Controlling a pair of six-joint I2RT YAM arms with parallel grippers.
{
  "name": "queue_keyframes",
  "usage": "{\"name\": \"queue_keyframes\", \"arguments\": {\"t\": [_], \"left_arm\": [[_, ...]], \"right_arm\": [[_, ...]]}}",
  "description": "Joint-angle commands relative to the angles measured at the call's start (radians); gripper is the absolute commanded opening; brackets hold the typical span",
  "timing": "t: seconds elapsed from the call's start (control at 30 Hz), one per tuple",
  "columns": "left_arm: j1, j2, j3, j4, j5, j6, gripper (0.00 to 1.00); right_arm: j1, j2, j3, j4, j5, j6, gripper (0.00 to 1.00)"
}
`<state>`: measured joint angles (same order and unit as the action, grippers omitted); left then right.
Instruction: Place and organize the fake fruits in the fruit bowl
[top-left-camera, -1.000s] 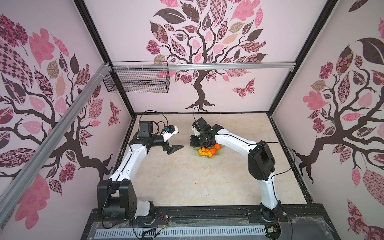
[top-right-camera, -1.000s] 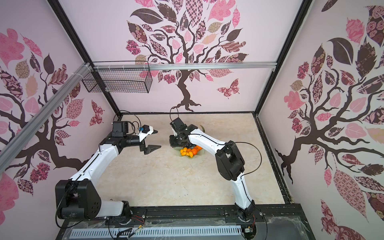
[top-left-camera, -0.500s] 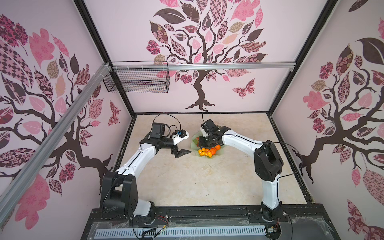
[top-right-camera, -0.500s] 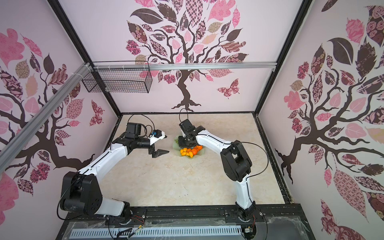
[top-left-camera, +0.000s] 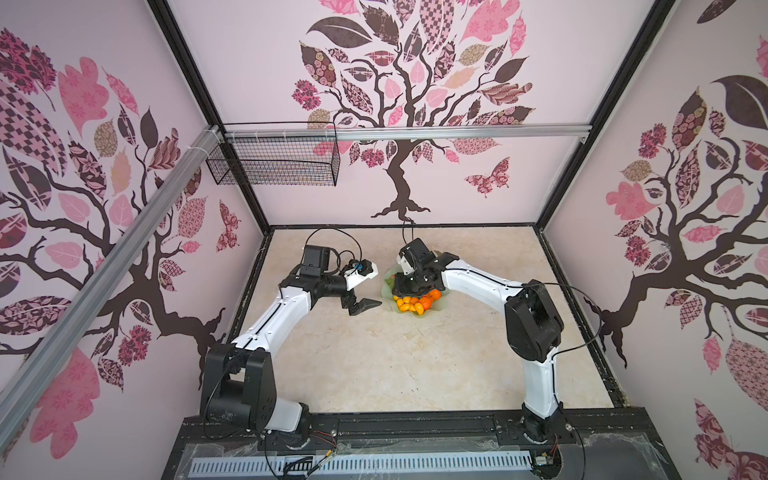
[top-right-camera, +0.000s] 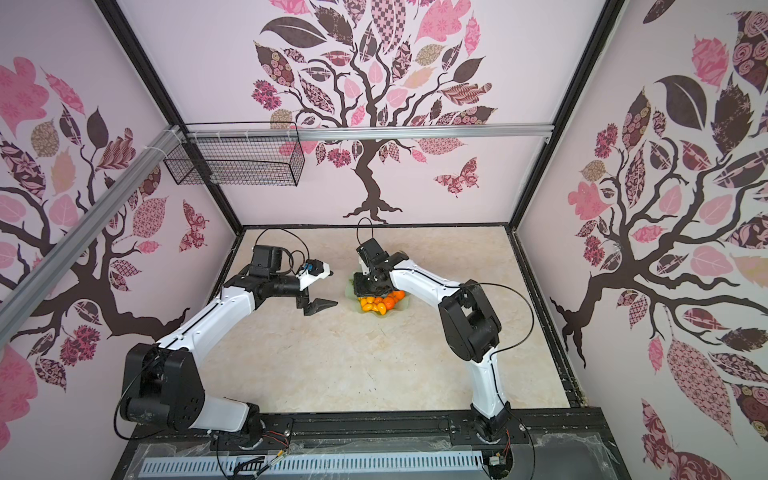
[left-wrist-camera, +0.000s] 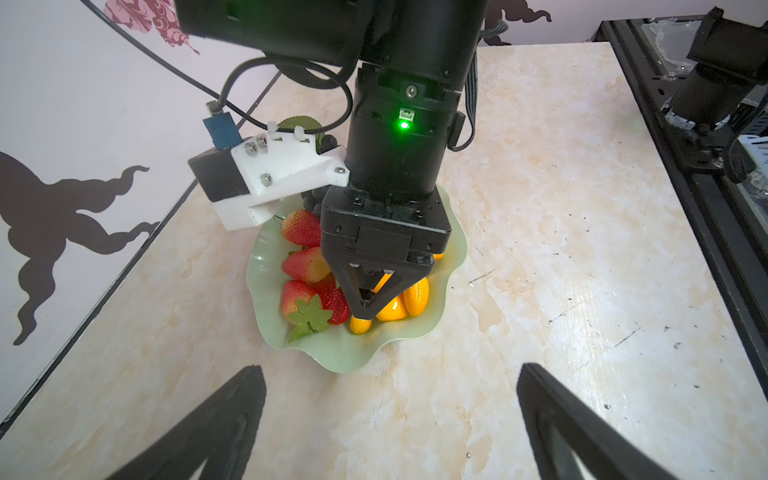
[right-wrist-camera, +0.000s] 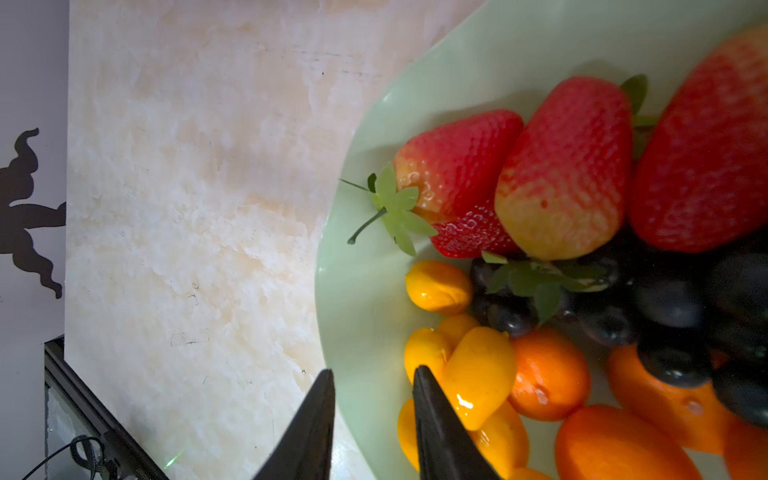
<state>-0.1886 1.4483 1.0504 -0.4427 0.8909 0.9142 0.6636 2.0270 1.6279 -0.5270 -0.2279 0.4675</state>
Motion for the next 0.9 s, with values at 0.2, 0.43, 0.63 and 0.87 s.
{"name": "queue_keyframes", "arguments": {"t": [0.2, 0.43, 0.63, 0.87], "left_arm": [[0.001, -0.006, -0.017, -0.004, 0.013, -0.004, 0.99], [-0.003, -0.060, -0.036, 0.093, 0.063, -0.087, 0.99], [-0.046, -0.112, -0.092, 0.326, 0.040, -0.271, 0.99], [-0.108, -0.219, -0.282, 0.762, -0.240, -0.666, 0.99]], "right_arm": [[-0.002, -0.026, 0.058, -0.010, 0.010, -0.027, 0.36], [-0.002, -0.175, -0.011, 0.014, 0.090, -0.064, 0.43], [-0.006, -0.356, -0.196, 0.078, 0.176, -0.077, 0.58], [-0.025, -0.562, -0.412, 0.140, 0.284, -0.098, 0.80]]}}
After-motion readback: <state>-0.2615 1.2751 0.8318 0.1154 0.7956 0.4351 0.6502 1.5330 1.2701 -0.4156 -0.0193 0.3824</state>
